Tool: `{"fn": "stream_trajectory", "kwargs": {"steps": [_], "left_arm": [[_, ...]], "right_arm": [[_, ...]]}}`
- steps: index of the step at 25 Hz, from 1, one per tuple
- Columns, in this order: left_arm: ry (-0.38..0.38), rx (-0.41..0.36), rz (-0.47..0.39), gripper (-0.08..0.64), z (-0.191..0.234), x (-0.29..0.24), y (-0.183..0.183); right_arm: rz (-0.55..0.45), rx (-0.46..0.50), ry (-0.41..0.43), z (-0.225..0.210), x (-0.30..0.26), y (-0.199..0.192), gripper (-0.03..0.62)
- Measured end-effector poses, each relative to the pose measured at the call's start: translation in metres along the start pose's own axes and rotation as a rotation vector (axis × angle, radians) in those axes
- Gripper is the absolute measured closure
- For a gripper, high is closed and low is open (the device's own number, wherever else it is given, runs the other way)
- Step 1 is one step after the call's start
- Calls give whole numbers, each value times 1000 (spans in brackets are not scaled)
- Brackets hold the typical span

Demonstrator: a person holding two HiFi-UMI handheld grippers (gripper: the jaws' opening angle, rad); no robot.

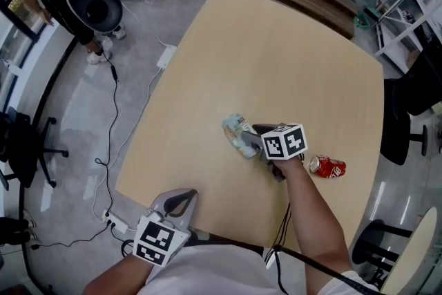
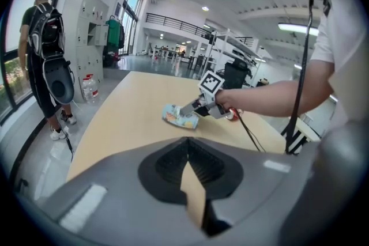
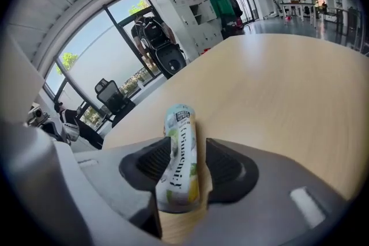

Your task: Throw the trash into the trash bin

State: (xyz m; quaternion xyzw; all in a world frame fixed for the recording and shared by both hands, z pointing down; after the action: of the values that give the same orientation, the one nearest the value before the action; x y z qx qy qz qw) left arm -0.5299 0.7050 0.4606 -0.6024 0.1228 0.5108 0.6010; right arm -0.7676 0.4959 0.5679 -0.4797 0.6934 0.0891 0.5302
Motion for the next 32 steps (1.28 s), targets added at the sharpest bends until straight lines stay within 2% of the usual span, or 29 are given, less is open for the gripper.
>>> {"fn": "stream_trajectory", "kwargs": {"steps": [5, 8, 12, 16, 20, 28, 32], "left_arm": [[18, -6, 2, 551, 1, 2, -2], [31, -28, -2, 551, 3, 6, -3], [21, -17, -20, 551, 5, 9, -4], [15, -15, -44, 551, 6, 13, -2], [18, -50, -83, 551, 6, 21, 3], [-18, -129, -156, 551, 8, 46, 0], [-31, -143, -186, 551, 4, 57, -2]], "right_arm": [[86, 38, 38, 3, -13, 3, 417], [74, 62, 22, 11, -13, 7, 475], [36, 65, 3, 21, -7, 8, 500], [-19, 60, -32, 28, 8, 5, 506], [-93, 43, -71, 40, 32, 0, 509], [-247, 28, -156, 92, 85, -18, 511], [-316, 24, -203, 119, 111, -31, 511]]}}
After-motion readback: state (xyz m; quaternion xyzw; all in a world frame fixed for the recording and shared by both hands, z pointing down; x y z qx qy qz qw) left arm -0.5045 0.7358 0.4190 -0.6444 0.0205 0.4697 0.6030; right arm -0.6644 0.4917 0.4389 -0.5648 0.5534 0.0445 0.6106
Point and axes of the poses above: the fingertips, and each gripper's own axes: x backward along the fingers, z to its left, y out of its top, the point moved 9 cm from there along x, backward along the fingers, and after that the axes turned 10 degrees about z, right-handed, at the moved point
